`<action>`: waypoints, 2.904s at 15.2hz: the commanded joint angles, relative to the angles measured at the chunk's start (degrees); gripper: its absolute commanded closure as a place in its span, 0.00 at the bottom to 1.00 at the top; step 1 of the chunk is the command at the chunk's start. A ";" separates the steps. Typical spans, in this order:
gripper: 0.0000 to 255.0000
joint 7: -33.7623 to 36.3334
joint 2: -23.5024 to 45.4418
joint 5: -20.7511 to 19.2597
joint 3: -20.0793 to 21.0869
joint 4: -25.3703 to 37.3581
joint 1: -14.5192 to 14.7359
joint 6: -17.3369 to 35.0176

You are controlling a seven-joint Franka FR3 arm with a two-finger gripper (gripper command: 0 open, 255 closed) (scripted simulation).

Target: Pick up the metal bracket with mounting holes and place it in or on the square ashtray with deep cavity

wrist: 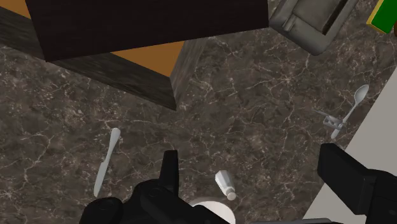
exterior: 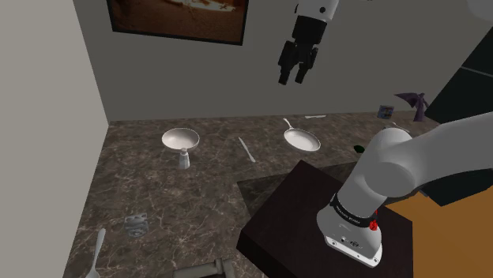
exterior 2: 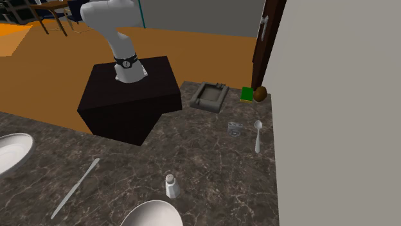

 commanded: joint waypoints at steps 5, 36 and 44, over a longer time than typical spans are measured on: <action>0.00 3.29 2.41 2.10 3.79 -3.68 1.27 6.64; 0.00 40.04 59.53 -14.07 23.93 10.29 10.47 50.17; 0.00 48.24 77.53 -22.27 19.25 26.23 19.07 51.07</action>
